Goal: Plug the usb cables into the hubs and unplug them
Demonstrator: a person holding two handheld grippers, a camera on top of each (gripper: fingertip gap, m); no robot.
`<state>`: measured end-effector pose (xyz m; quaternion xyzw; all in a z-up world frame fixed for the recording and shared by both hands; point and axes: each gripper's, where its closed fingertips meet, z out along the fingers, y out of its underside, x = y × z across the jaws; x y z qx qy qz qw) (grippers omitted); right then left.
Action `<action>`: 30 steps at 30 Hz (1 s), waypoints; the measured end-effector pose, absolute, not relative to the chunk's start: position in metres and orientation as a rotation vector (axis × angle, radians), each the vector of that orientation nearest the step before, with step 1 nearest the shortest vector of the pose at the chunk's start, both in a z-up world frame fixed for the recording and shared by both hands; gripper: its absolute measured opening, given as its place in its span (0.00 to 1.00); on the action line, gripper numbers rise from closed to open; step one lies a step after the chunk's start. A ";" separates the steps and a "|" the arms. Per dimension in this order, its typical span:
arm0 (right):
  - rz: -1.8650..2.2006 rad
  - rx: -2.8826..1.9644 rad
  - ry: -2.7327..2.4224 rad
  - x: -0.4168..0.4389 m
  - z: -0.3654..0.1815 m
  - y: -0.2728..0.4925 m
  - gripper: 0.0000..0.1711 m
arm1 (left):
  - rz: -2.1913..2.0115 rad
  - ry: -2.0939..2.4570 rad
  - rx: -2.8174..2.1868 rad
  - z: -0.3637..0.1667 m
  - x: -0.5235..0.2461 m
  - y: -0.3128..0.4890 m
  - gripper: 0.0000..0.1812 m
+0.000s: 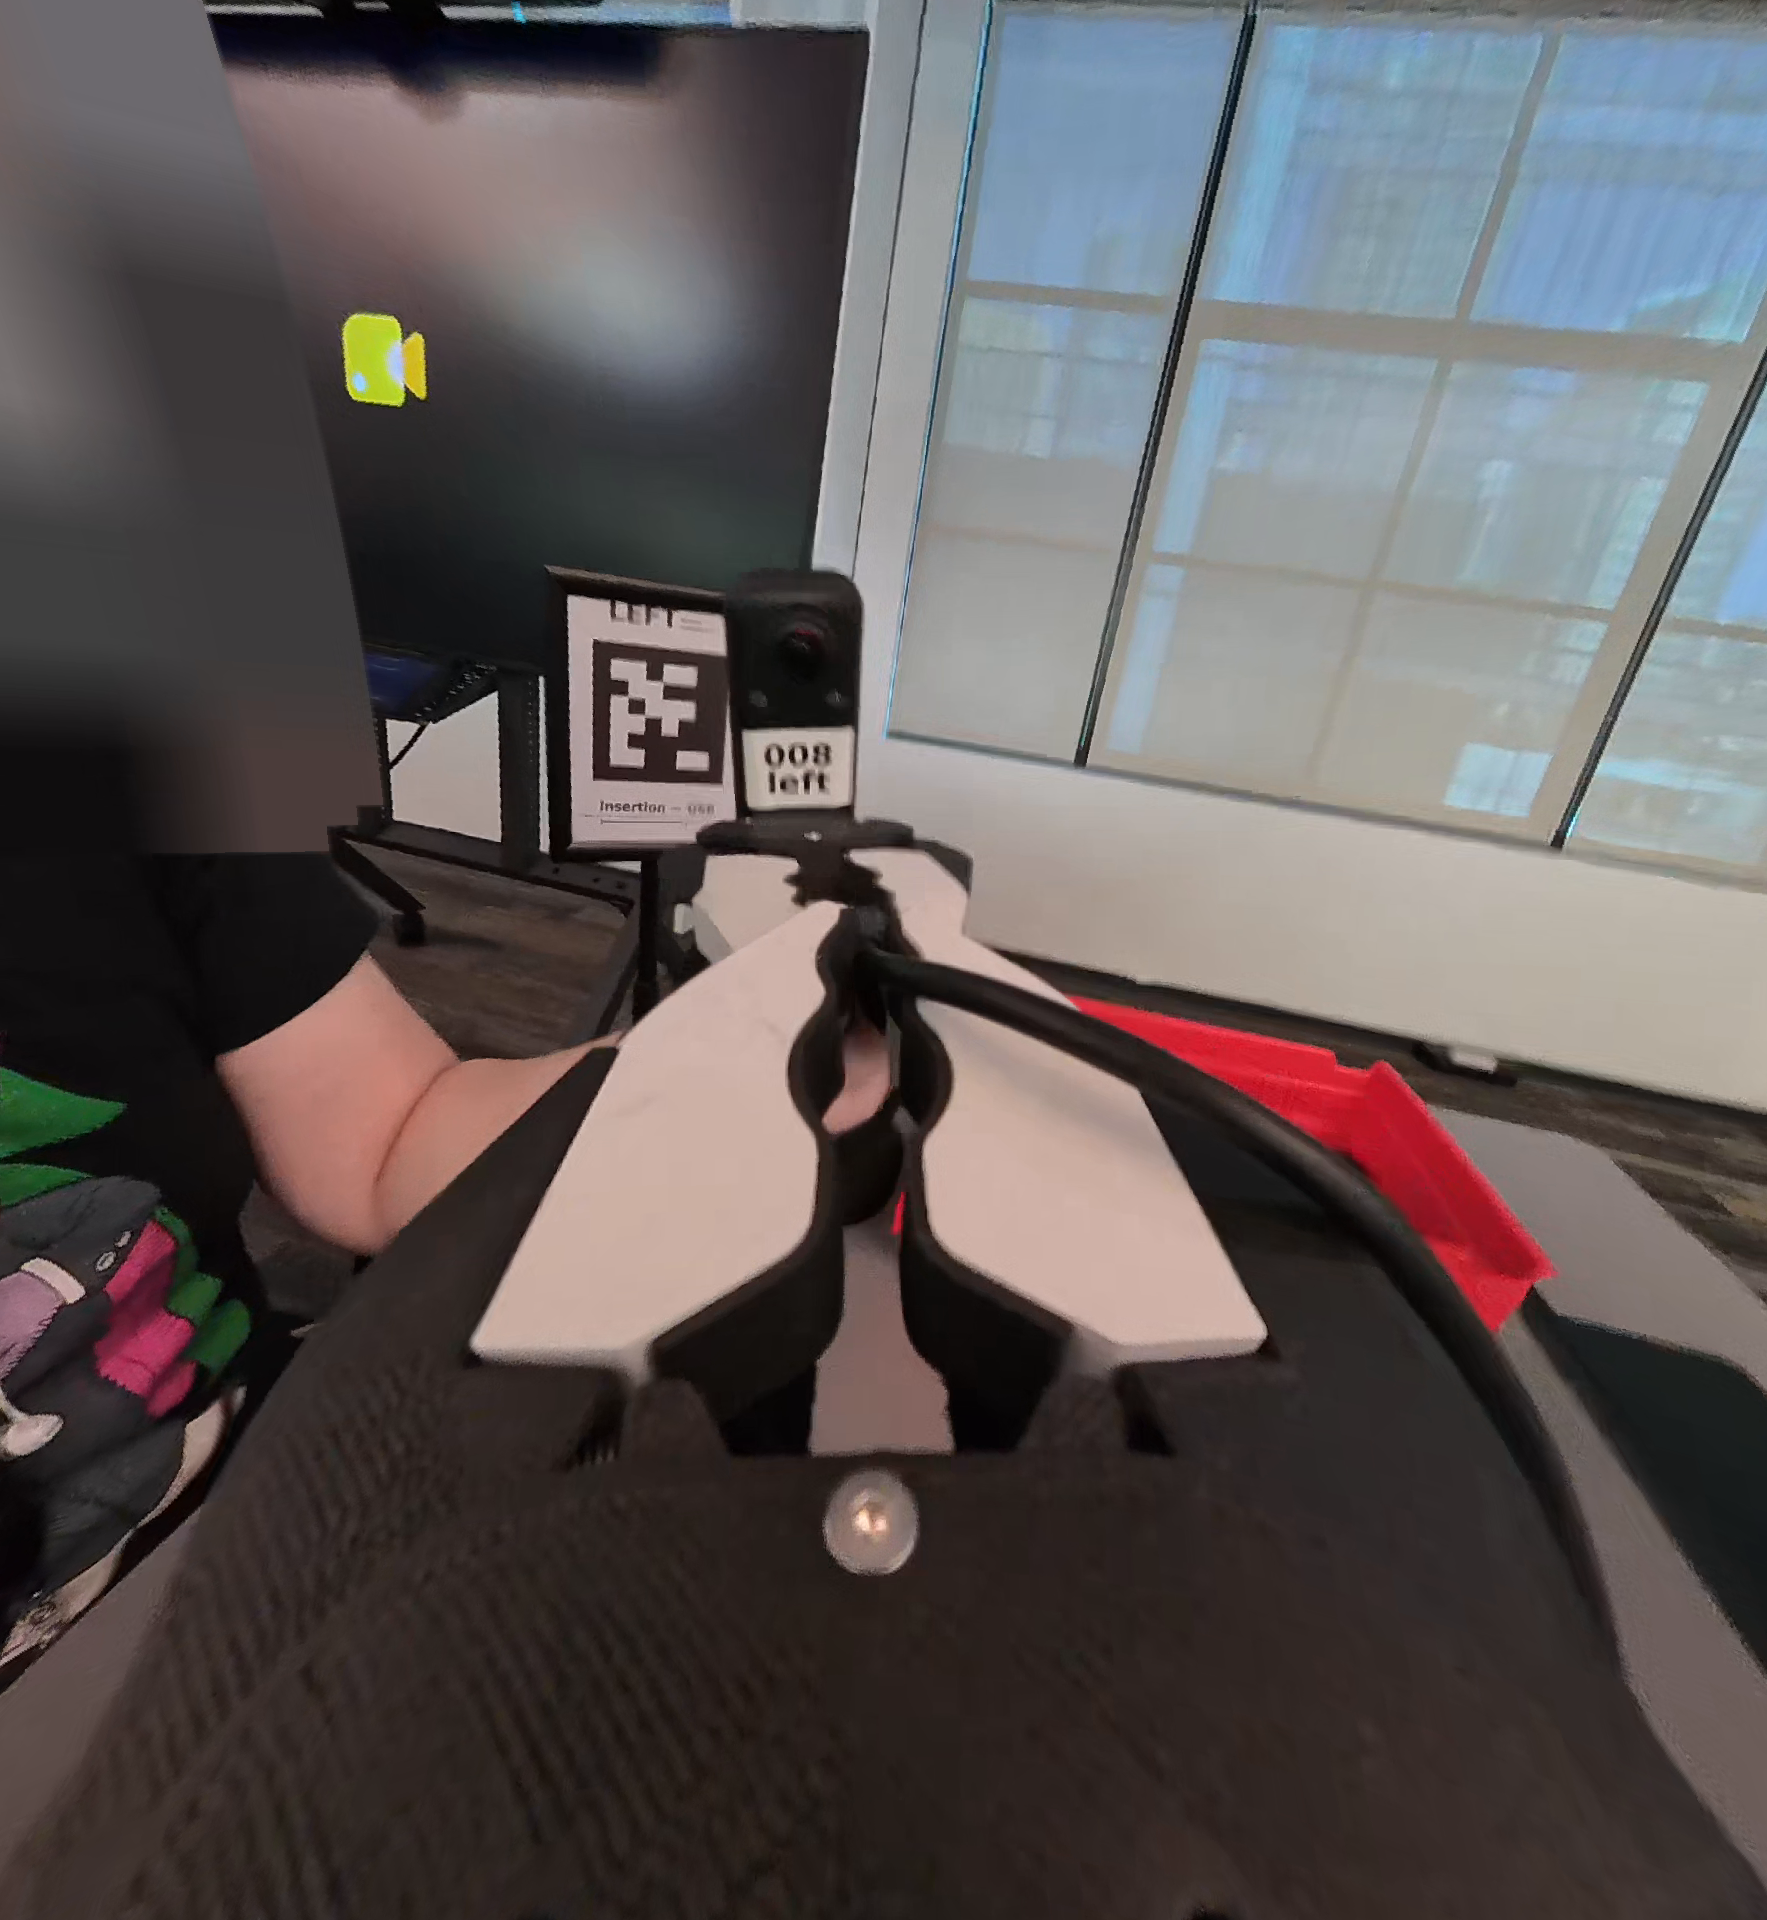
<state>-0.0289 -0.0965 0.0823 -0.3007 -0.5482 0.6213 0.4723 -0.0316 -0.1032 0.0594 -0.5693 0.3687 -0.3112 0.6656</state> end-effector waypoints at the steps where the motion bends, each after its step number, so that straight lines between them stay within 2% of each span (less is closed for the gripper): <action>1: 1.521 -0.790 -1.380 -0.030 0.077 -0.095 0.05 | -0.682 0.828 -1.285 0.060 -0.035 -0.103 0.09; 3: 1.468 -0.922 -1.506 -0.028 0.059 -0.093 0.15 | -0.664 0.822 -1.280 0.064 -0.042 -0.103 0.09; 7: 1.278 -1.001 -1.949 -0.001 0.013 -0.124 0.14 | -0.644 0.852 -1.321 0.058 -0.052 -0.104 0.09; 9: 1.168 -0.854 -1.980 0.001 0.023 -0.142 0.15 | -0.655 0.881 -1.321 0.054 -0.052 -0.107 0.09; 11: 1.072 -0.715 -1.756 -0.014 0.062 -0.142 0.19 | -0.687 0.906 -1.308 0.052 -0.048 -0.111 0.09; 13: 1.041 -0.676 -1.549 -0.019 0.096 -0.135 0.18 | -0.700 0.931 -1.305 0.050 -0.045 -0.114 0.09; 15: 0.958 -0.633 -1.482 -0.016 0.104 -0.130 0.18 | -0.708 0.964 -1.295 0.048 -0.041 -0.118 0.09; 18: 0.823 -0.644 -1.528 -0.020 0.087 -0.120 0.18 | -0.724 0.974 -1.280 0.049 -0.036 -0.121 0.09; 23: 0.915 -0.871 -1.595 -0.032 0.067 -0.111 0.16 | -0.726 0.967 -1.257 0.052 -0.033 -0.121 0.09; 28: 0.985 -0.870 -1.600 -0.036 0.063 -0.114 0.14 | -0.744 0.959 -1.244 0.054 -0.032 -0.122 0.09; 30: 0.991 -0.867 -1.609 -0.037 0.061 -0.114 0.10 | -0.762 0.956 -1.236 0.055 -0.032 -0.123 0.09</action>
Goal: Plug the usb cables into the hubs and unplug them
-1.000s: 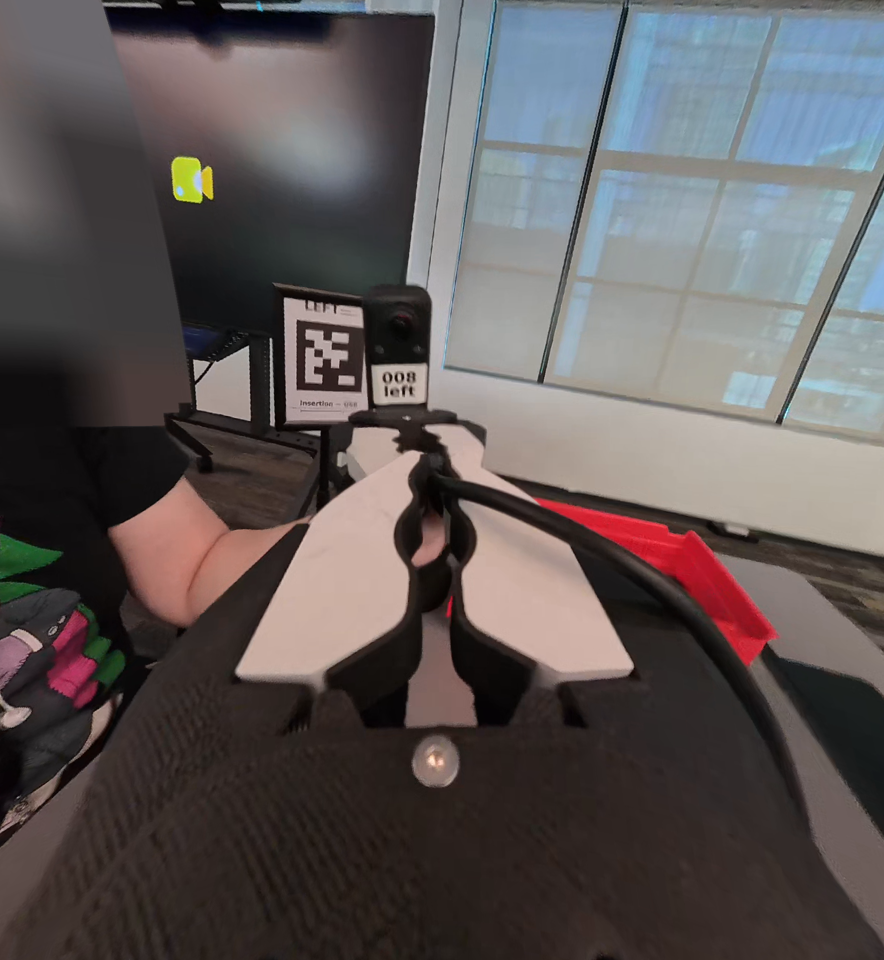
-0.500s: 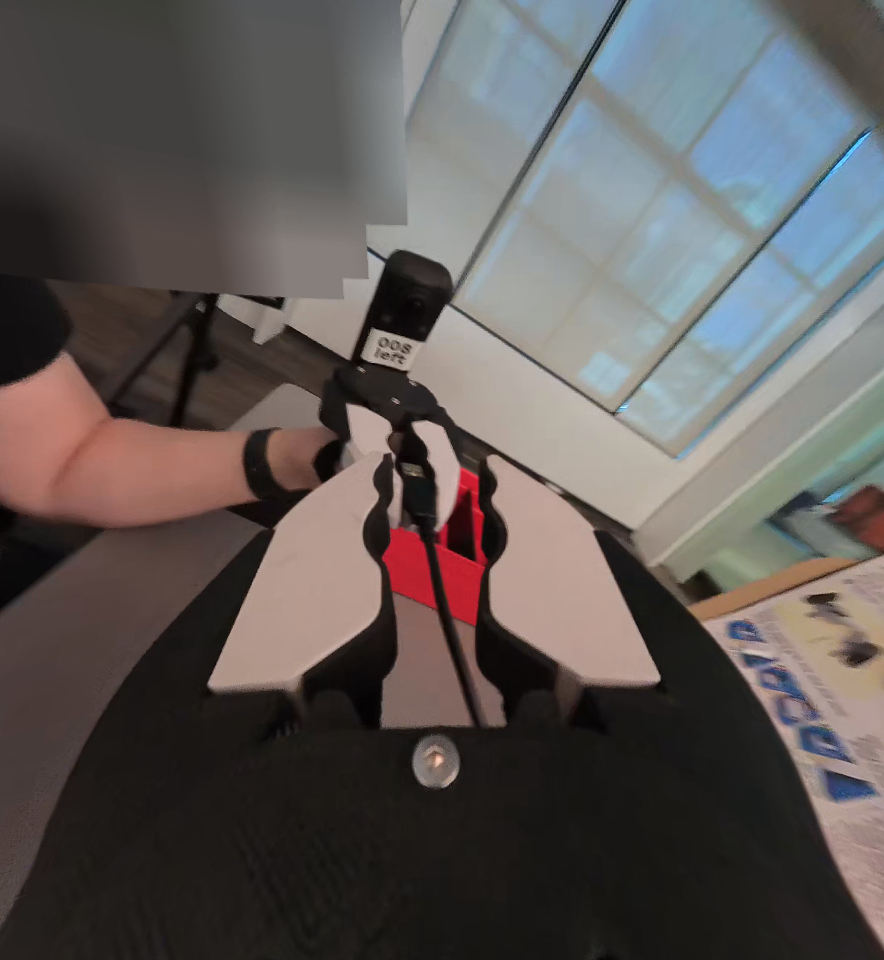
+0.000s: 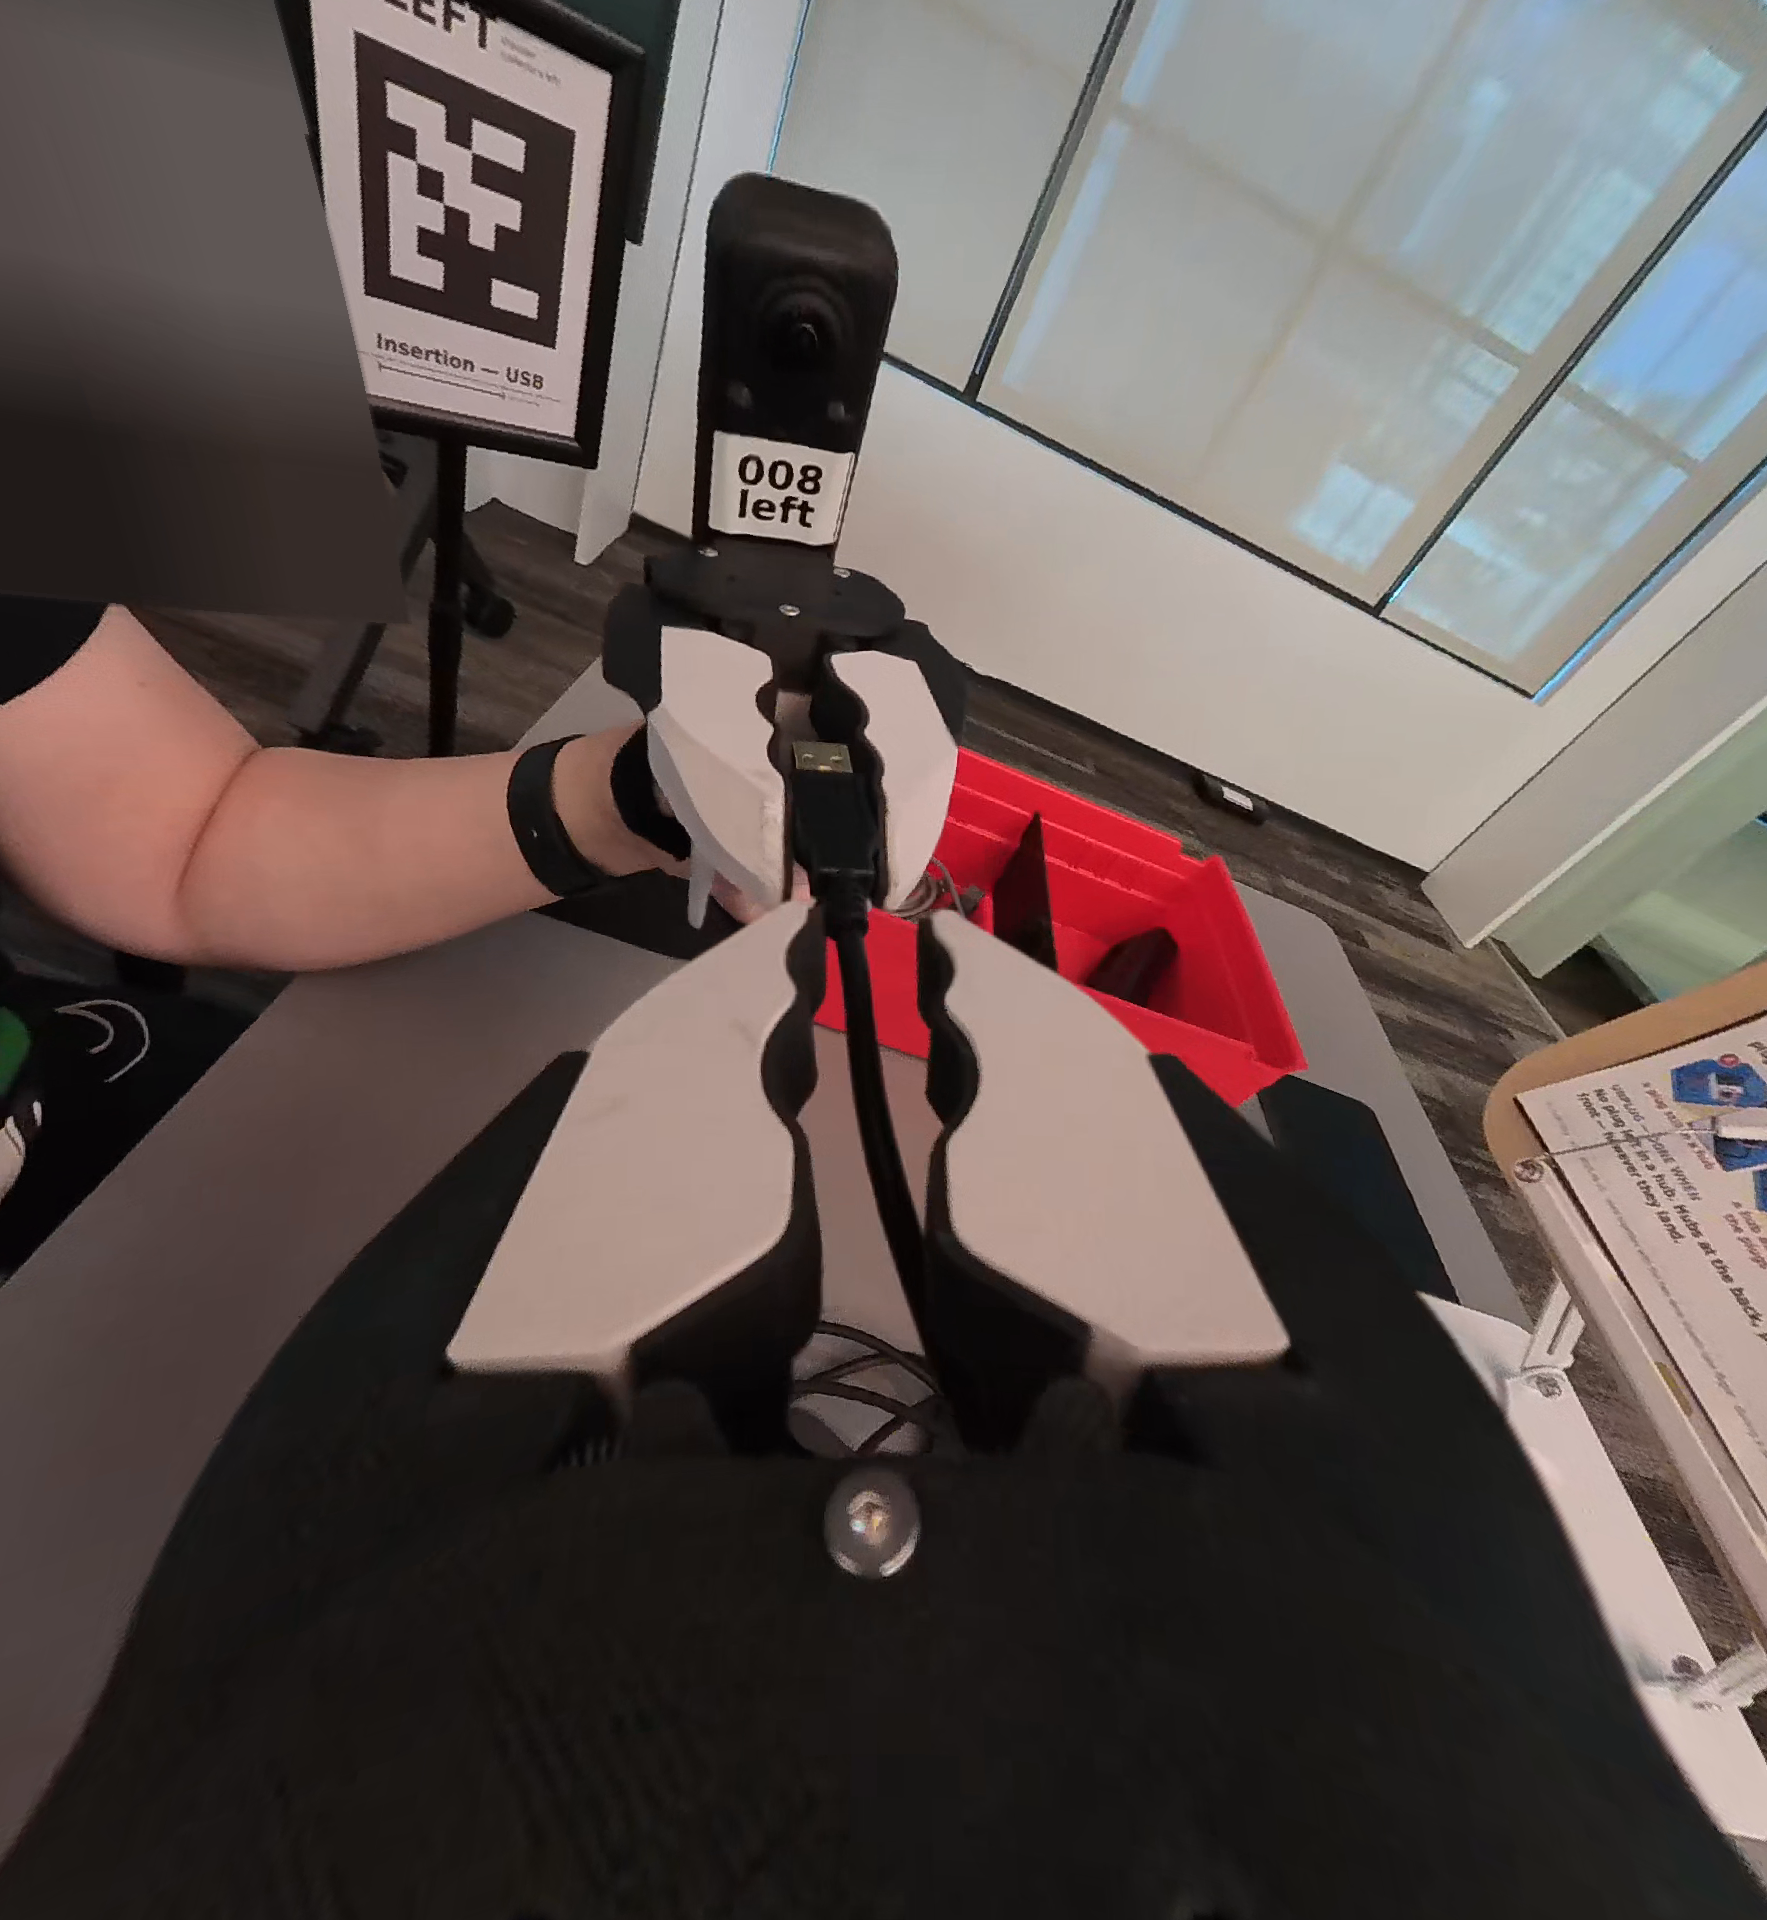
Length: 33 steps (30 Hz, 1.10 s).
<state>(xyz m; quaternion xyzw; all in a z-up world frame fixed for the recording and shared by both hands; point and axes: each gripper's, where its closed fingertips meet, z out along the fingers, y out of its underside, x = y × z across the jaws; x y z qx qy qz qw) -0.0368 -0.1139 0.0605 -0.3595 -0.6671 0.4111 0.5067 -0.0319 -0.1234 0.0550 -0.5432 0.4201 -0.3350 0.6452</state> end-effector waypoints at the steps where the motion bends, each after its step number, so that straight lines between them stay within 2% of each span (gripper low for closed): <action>1: 0.992 -0.866 -1.615 -0.037 0.059 -0.114 0.09 | -0.764 0.954 -1.232 0.056 -0.032 -0.124 0.09; 5: 1.057 -0.824 -1.632 -0.037 0.058 -0.121 0.04 | -0.779 0.962 -1.218 0.058 -0.031 -0.127 0.09; 19: 1.456 -0.842 -1.508 -0.047 0.069 -0.127 0.05 | -0.768 0.929 -1.196 0.063 -0.039 -0.127 0.09; 28: 1.318 -0.837 -1.542 -0.047 0.066 -0.123 0.04 | -0.789 0.903 -1.226 0.058 -0.041 -0.121 0.09; 33: 1.265 -0.839 -1.475 -0.022 0.083 -0.108 0.04 | -0.780 0.750 -1.380 0.037 -0.061 -0.091 0.28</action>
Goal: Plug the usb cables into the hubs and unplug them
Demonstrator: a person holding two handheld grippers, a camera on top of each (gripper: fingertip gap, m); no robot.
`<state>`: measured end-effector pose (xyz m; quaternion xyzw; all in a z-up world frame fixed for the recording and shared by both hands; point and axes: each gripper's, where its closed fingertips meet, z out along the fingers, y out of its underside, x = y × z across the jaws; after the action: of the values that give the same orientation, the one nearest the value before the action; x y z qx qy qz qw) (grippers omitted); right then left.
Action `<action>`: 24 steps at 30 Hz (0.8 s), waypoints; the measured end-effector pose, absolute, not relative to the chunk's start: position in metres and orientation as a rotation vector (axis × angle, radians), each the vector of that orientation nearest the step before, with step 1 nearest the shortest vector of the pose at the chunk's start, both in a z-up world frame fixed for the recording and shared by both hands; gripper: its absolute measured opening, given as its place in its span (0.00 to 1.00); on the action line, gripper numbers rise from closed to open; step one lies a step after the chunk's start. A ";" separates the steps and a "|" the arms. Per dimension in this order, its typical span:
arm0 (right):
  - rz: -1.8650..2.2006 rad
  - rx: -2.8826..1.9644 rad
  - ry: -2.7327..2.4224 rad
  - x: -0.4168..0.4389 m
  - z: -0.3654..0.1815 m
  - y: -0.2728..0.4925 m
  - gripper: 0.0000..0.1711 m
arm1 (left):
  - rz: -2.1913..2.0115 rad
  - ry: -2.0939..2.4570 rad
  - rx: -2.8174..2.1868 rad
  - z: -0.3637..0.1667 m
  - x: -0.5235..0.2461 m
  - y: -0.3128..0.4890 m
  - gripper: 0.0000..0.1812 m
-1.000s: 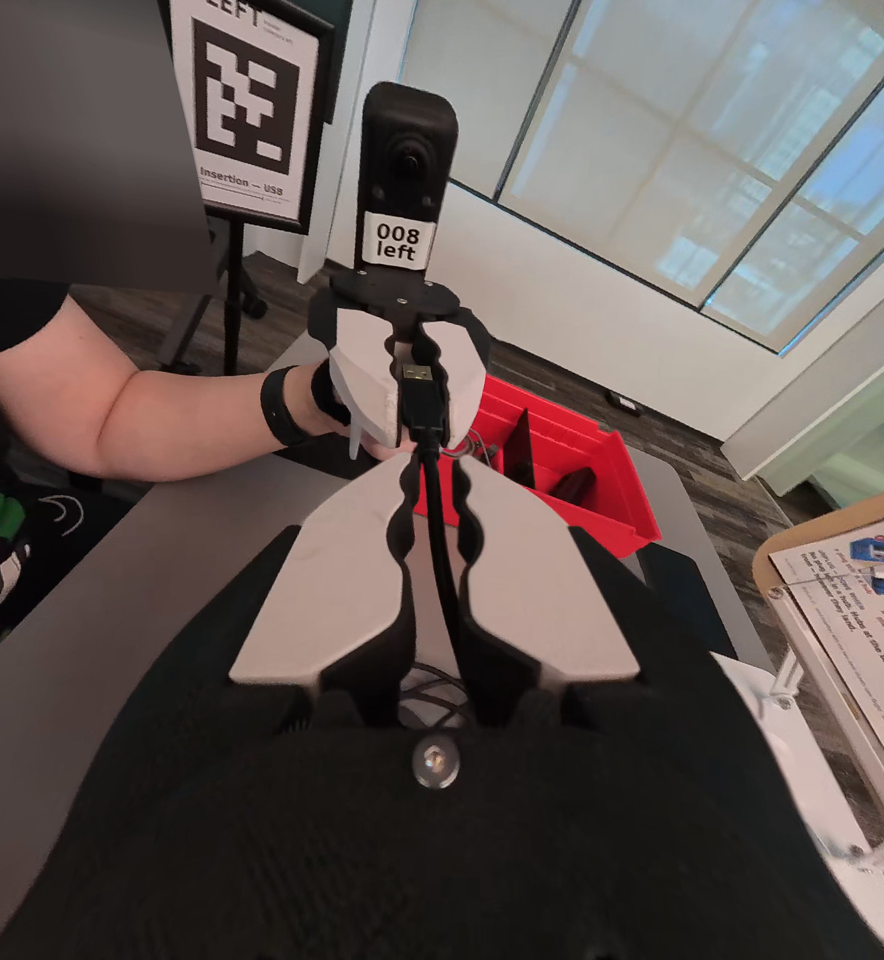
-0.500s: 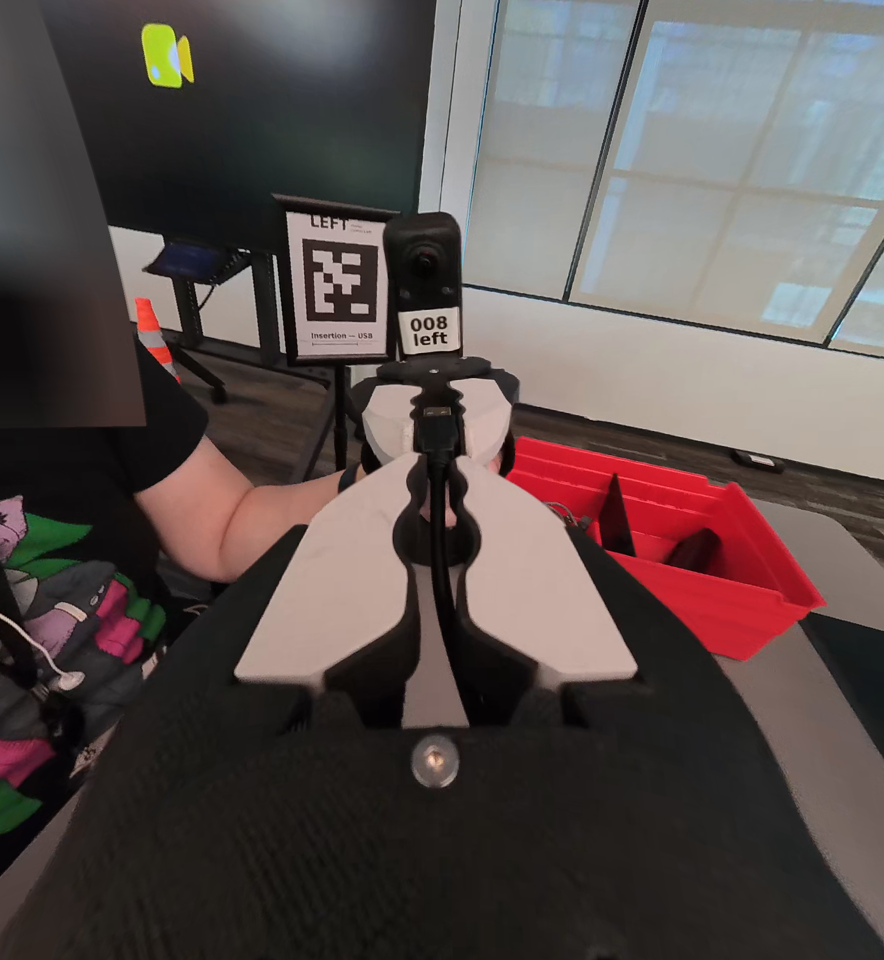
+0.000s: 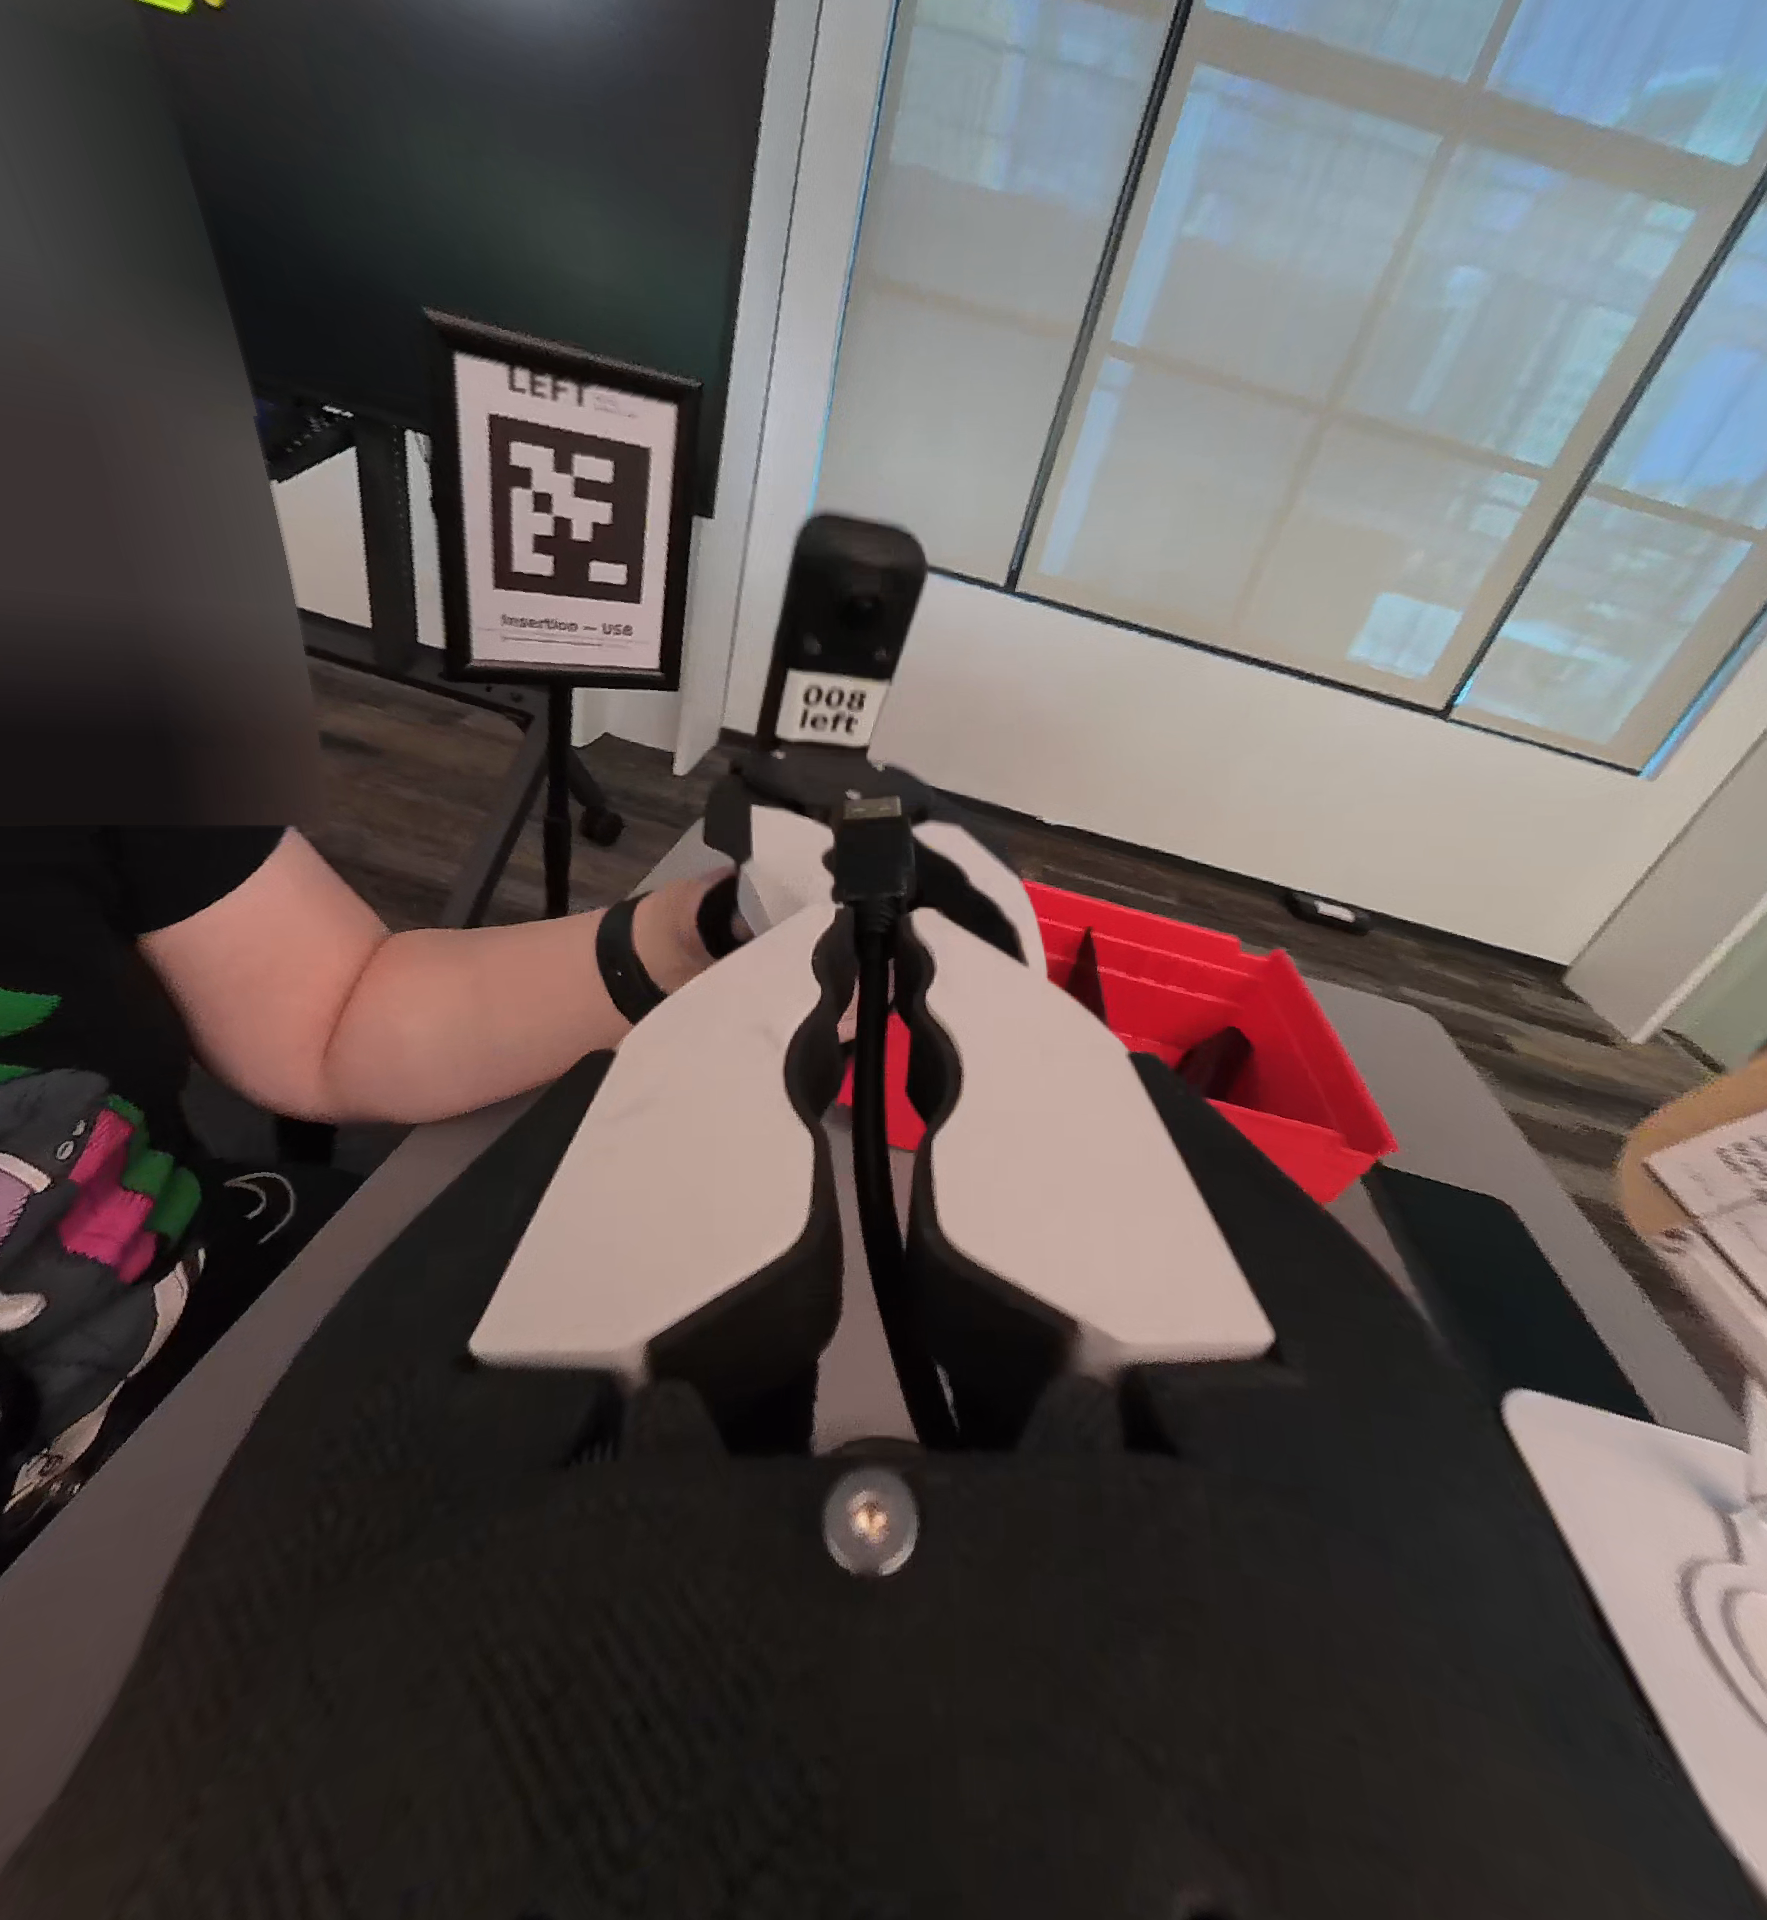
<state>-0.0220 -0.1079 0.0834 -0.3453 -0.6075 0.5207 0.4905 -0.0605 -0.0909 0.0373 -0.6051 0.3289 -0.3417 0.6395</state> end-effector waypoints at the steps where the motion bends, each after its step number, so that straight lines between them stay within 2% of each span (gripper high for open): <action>1: 1.253 -0.841 -1.465 -0.015 0.087 -0.105 0.04 | -0.782 0.710 -1.440 0.029 -0.065 -0.081 0.29; 6: 1.215 -0.843 -1.453 0.009 0.099 -0.100 0.05 | -0.636 0.556 -1.794 -0.037 -0.085 -0.023 0.27; 10: 1.228 -0.787 -1.464 0.027 0.111 -0.111 0.04 | -0.443 0.568 -2.033 -0.097 -0.093 0.017 0.22; 13: 1.256 -0.696 -1.462 0.049 0.127 -0.128 0.05 | -0.427 0.639 -2.090 -0.121 -0.085 0.039 0.21; 17: 1.262 -0.585 -1.427 0.086 0.151 -0.149 0.04 | -0.538 0.912 -2.126 -0.141 -0.054 0.041 0.26; 24: 1.189 -0.592 -1.356 0.122 0.161 -0.144 0.04 | -0.285 1.402 -2.264 -0.194 -0.049 0.031 0.33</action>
<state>0.1216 -0.1444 0.1605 -0.2535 -0.5806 0.5091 0.5826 -0.0491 0.0307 -0.1939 -0.8227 0.5096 -0.1037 0.2297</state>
